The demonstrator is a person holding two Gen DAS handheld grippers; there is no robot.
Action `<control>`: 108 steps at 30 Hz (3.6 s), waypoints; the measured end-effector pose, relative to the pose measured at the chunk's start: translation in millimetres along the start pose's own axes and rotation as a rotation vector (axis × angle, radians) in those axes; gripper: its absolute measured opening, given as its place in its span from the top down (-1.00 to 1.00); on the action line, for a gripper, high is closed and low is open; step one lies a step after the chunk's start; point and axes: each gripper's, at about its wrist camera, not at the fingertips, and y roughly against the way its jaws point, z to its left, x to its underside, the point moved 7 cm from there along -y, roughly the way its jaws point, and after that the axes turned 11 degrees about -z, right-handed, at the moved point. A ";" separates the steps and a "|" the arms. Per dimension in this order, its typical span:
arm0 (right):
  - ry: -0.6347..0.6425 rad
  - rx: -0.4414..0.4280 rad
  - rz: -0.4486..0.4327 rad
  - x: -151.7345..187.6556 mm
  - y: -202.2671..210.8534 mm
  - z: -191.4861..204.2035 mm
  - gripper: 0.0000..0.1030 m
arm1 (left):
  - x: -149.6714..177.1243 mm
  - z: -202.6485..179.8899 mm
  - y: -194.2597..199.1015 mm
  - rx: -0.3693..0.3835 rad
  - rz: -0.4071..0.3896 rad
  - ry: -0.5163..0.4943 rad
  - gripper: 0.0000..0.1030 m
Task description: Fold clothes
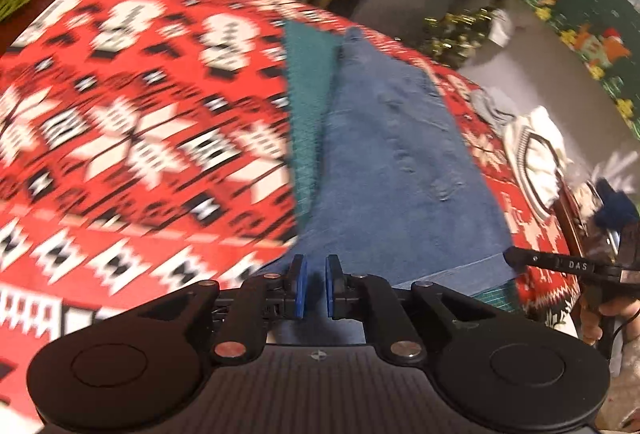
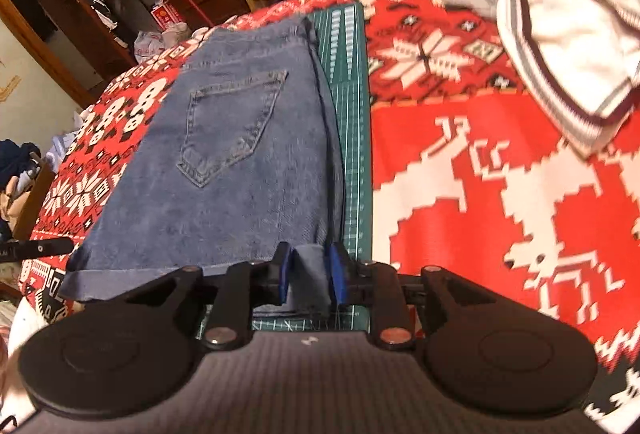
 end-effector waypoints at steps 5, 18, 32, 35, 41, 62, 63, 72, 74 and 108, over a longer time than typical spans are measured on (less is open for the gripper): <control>-0.046 -0.029 0.004 5.2 -5.1 -5.2 0.71 | 6.3 13.0 1.7 -0.020 0.024 0.032 0.82; -0.096 -0.019 0.027 33.6 39.4 11.0 0.75 | -5.5 -24.3 2.9 0.115 0.015 -0.052 0.82; 0.232 -0.055 -0.093 -6.6 55.2 61.7 -0.51 | -8.1 -62.0 -29.0 0.106 -0.027 -0.259 0.86; 0.333 -0.080 -0.116 -11.5 42.2 91.0 -0.83 | -5.7 -59.3 -41.4 0.081 -0.030 -0.240 0.90; 0.488 -0.185 -0.064 -14.3 13.6 141.2 -0.92 | 1.8 -37.4 -53.6 -0.020 -0.026 -0.177 0.96; 0.685 -0.297 0.137 -36.8 -144.8 206.1 0.83 | 7.4 -8.0 -42.7 0.009 -0.063 0.051 0.95; 0.690 -0.283 0.137 -39.1 -152.8 203.8 0.92 | 7.4 -7.2 -42.7 0.009 -0.062 0.064 0.95; 0.651 -0.327 0.138 -57.9 -143.9 210.4 0.88 | -6.0 -11.8 -33.9 0.007 -0.084 0.255 0.97; 0.668 -0.346 0.159 -53.8 -144.7 218.6 0.87 | -17.0 -21.1 -32.6 0.045 -0.118 0.297 0.95; 0.760 -0.309 0.204 -79.4 -176.9 199.0 0.84 | -56.9 -38.1 -106.0 0.036 -0.125 0.317 0.93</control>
